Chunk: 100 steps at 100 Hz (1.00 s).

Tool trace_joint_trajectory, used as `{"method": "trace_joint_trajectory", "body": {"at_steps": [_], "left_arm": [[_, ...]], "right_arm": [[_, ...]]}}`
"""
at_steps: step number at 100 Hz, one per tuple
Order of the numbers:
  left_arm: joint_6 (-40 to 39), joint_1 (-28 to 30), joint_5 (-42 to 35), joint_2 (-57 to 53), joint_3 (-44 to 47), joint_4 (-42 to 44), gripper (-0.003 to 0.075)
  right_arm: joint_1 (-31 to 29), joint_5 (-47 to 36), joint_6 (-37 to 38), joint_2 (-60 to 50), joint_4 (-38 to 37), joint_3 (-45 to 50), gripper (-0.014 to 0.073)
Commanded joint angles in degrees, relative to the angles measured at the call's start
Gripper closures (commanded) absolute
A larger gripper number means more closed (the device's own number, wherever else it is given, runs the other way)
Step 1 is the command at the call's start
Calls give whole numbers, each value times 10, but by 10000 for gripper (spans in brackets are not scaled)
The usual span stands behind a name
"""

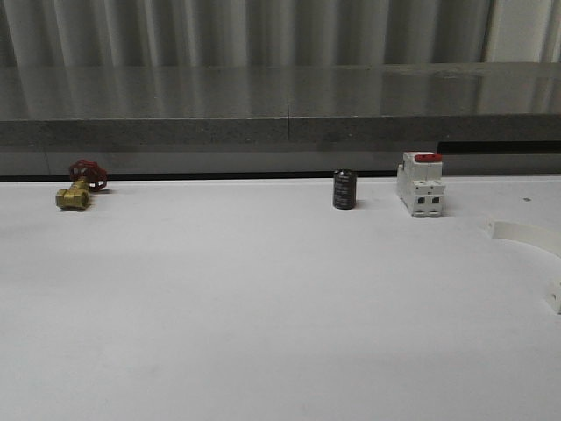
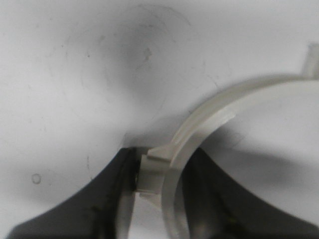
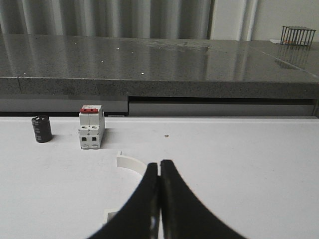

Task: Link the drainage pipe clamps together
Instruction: 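Lower the left gripper and grasp the white half-ring clamp, then lower the held half-ring onto the table and open the left gripper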

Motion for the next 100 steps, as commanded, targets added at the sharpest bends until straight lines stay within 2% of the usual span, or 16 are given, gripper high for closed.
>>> {"method": "trace_joint_trajectory", "body": {"at_steps": [1,12,42,73,100], "left_arm": [[14,-5,-11,-32,-16,-7,673],[21,-16,-11,-34,-16,-7,732],[19,-71,5,-99,0,-6,731],[-87,-180,-40,-199,105,-6,731],[-201,-303,-79,-187,110,-4,731]], "right_arm": [[-2,-51,-6,-4,0,-10,659],[-2,-51,-6,-4,0,-10,659],[-2,-51,-6,-4,0,-10,659],[-2,-51,-6,-4,0,-10,659],[-2,-51,-6,-4,0,-10,659]]}}
